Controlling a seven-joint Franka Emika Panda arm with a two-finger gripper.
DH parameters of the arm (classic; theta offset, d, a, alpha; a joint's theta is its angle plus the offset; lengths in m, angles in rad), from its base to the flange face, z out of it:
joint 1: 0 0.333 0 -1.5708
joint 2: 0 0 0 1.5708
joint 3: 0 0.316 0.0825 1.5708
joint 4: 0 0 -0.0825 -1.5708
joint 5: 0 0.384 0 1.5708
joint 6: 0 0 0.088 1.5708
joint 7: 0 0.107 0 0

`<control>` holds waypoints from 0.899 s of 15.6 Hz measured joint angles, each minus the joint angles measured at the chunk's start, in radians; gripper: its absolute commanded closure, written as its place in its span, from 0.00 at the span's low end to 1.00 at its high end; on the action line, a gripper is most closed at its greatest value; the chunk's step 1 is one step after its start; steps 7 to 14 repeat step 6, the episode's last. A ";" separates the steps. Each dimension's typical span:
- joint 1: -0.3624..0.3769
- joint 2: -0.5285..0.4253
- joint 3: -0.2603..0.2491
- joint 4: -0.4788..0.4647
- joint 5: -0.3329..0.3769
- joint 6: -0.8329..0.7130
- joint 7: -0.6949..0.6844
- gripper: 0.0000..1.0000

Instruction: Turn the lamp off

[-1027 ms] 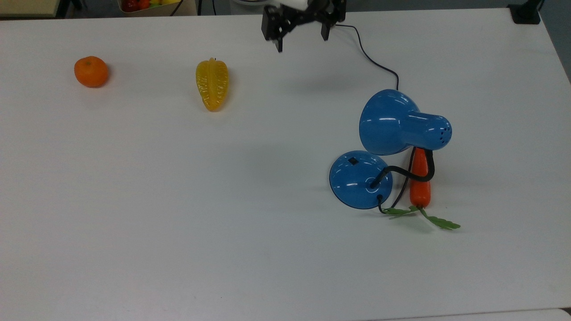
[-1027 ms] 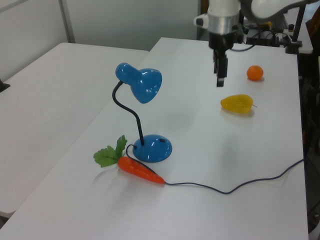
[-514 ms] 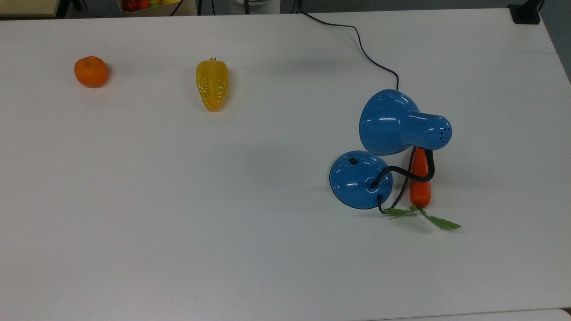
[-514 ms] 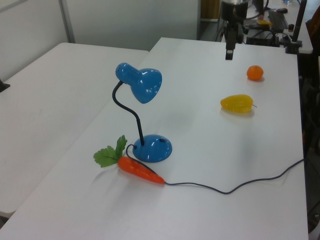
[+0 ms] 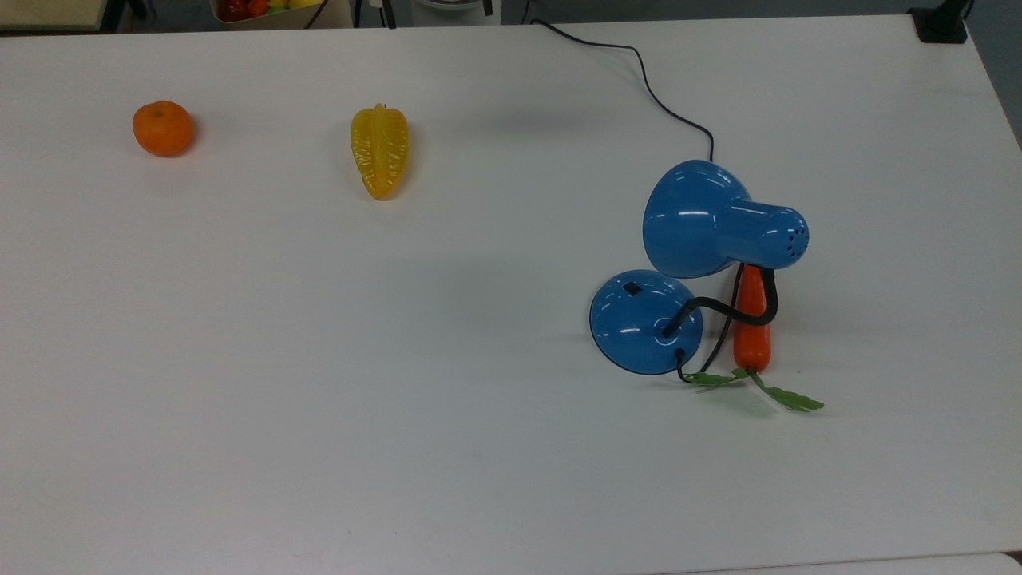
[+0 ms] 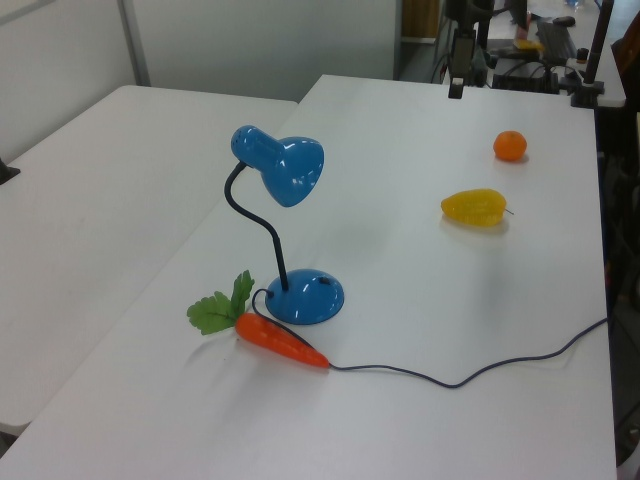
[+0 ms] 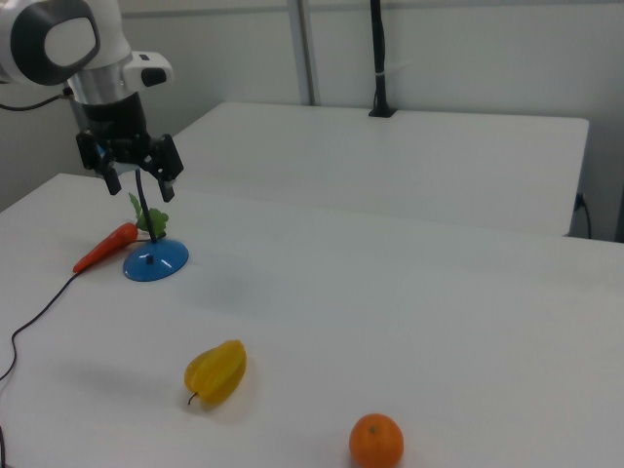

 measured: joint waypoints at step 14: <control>0.002 0.002 -0.023 0.001 0.000 0.036 -0.038 0.00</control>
